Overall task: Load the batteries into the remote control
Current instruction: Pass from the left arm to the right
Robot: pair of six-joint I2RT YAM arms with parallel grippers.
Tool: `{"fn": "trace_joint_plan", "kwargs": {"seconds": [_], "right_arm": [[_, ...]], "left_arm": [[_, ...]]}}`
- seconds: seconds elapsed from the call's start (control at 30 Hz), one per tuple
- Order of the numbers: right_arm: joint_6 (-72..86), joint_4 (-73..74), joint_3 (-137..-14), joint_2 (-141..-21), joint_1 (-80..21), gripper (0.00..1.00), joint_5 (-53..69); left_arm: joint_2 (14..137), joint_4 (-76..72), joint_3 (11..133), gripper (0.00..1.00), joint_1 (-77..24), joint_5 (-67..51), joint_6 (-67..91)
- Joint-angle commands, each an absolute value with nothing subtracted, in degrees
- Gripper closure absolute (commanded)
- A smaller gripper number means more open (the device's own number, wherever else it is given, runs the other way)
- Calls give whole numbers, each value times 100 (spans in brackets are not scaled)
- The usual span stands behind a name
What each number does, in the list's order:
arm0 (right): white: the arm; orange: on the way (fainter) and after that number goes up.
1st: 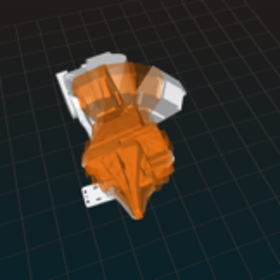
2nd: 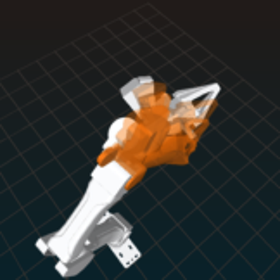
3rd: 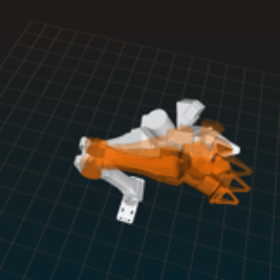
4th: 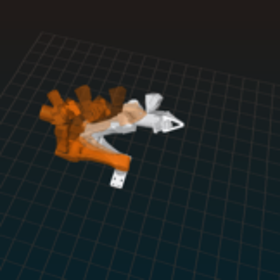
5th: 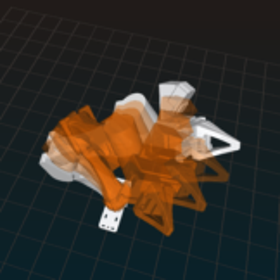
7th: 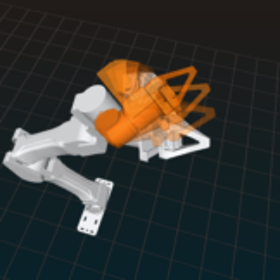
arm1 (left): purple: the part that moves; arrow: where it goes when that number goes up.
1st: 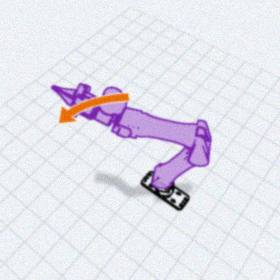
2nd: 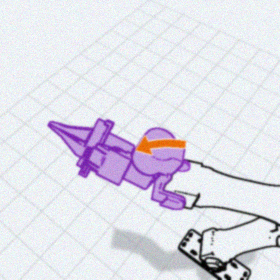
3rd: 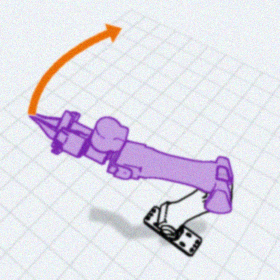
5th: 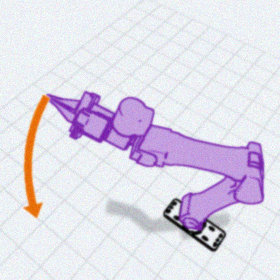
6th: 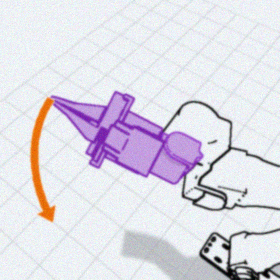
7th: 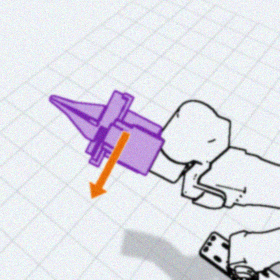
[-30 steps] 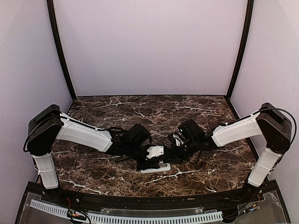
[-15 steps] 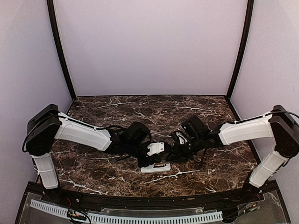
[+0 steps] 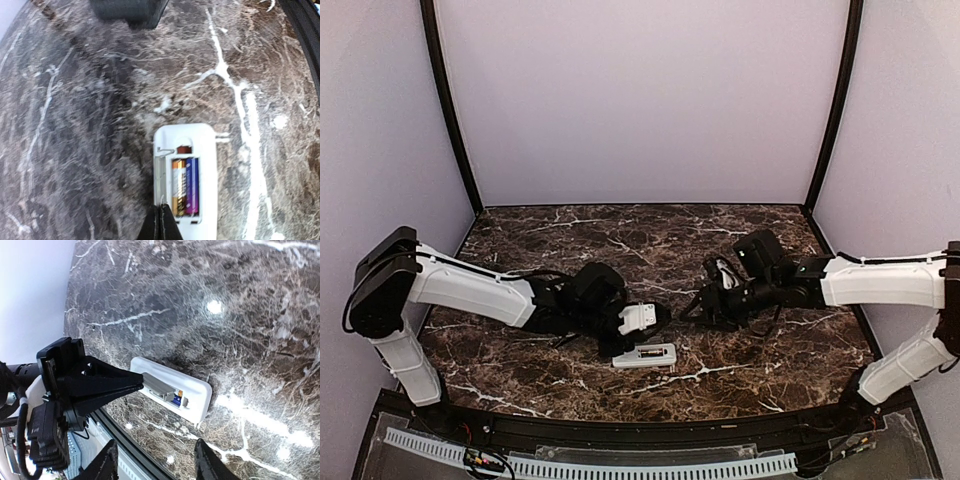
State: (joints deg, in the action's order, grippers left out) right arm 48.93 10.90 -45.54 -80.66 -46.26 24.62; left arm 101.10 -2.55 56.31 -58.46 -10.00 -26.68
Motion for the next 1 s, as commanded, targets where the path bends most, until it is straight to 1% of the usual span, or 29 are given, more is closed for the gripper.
{"fn": "trace_joint_plan", "kwargs": {"seconds": [0.0, 0.1, 0.13, 0.23, 0.27, 0.3, 0.33, 0.37, 0.4, 0.43, 0.47, 0.5, 0.57, 0.63, 0.7, 0.8, 0.83, 0.9, 0.97], "right_arm": [[5210, 1071, -4531, -7619, -4504, 48, 2160], [5447, 898, -4616, -7432, -4509, 43, 2108], [5506, 847, -4678, -7390, -4501, 42, 2103], [5614, 724, -4914, -7367, -4502, 34, 2172], [5638, 623, -4981, -7392, -4507, 32, 2255], [5680, 515, -5036, -7429, -4507, 29, 2348], [5724, 381, -5070, -7495, -4520, 27, 2455], [5767, 246, -5098, -7540, -4545, 24, 2536], [5807, 127, -5117, -7580, -4577, 24, 2592], [5840, -34, -5112, -7607, -4602, 23, 2653], [5901, -206, -5096, -7624, -4629, 23, 2710], [5951, -325, -5090, -7641, -4650, 23, 2754], [6007, -479, -5106, -7653, -4705, 24, 2797], [5975, -401, -5173, -7662, -4750, 24, 2751], [5953, -342, -5203, -7693, -4772, 28, 2724], [5968, -383, -5153, -7686, -4772, 41, 2738], [5961, -349, -5151, -7690, -4772, 42, 2719], [5909, -180, -5150, -7681, -4772, 42, 2626], [5855, -23, -5123, -7650, -4760, 40, 2474]], "left_arm": [[9198, -837, 5140, 100, -5906, -121, -3052], [8685, -1698, 4773, 100, -6124, 744, -3707], [8605, -2195, 4593, 100, -6173, 913, -3875], [8418, -3088, 4330, 100, -6416, 1720, -4849], [8437, -3589, 4218, 100, -6477, 1901, -5087], [8519, -3921, 4161, 100, -6583, 2281, -5618], [8583, -4687, 4037, 100, -6636, 2468, -5898], [8766, -5095, 3979, 100, -6719, 2816, -6502], [8874, -5927, 3888, 100, -6752, 2964, -6784], [9147, -6330, 3865, 100, -6805, 3241, -7363], [9428, -7137, 3847, 100, -6830, 3357, -7663], [9579, -7497, 3847, 100, -6865, 3518, -8195], [10001, -8775, 3894, 100, -6912, 3630, -8910], [10305, -9192, 4029, 100, -6973, 3718, -9268], [10454, -9255, 4151, 100, -7035, 3754, -9384], [10547, -9262, 4208, 100, -7074, 3716, -9456], [10549, -9263, 4221, 100, -7074, 3726, -9466], [10538, -9271, 4227, 100, -7075, 3764, -9492], [10512, -9270, 4215, 100, -7080, 3789, -9525]]}}
